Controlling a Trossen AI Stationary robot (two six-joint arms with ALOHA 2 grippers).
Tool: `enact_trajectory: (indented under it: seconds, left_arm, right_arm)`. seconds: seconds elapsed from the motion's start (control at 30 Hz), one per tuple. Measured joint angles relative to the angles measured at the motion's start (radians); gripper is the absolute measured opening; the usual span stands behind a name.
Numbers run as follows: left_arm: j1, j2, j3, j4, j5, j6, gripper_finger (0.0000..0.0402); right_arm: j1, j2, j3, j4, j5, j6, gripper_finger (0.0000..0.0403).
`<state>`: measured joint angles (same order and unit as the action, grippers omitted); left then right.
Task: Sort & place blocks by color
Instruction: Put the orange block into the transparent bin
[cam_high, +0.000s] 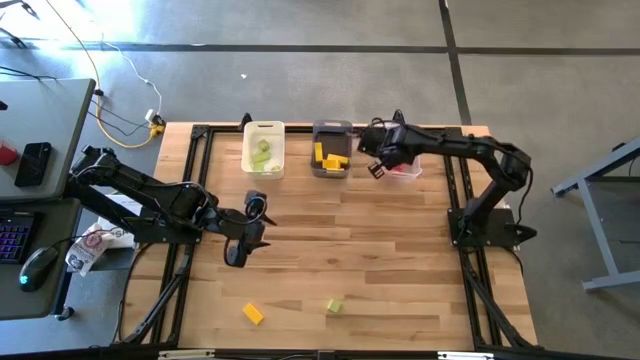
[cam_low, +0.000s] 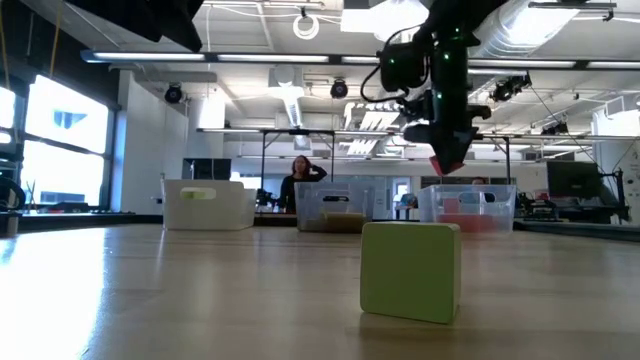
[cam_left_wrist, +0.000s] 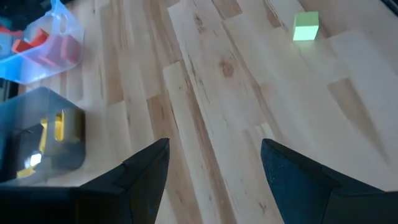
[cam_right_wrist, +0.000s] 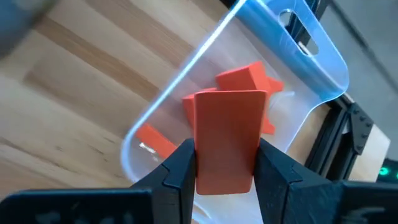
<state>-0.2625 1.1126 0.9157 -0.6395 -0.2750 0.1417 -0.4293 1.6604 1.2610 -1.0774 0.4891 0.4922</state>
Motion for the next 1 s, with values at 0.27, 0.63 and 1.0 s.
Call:
enact_trajectory:
  seconds: [0.27, 0.63, 1.0]
  left_arm:
    - [0.003, 0.000, 0.000, 0.000, -0.099, 0.087, 0.0239]
    - [0.085, 0.000, 0.000, 0.000, -0.111, 0.116, 0.0239]
    - [0.146, 0.000, 0.000, 0.000, -0.111, 0.097, 0.0239]
  right_arm:
    - [-0.145, 0.000, 0.000, 0.000, -0.161, -0.103, 0.0104]
    - [-0.310, 0.001, 0.000, 0.001, -0.342, -0.196, 0.0110]
    - [-0.356, 0.001, 0.000, 0.002, -0.359, -0.271, 0.0161]
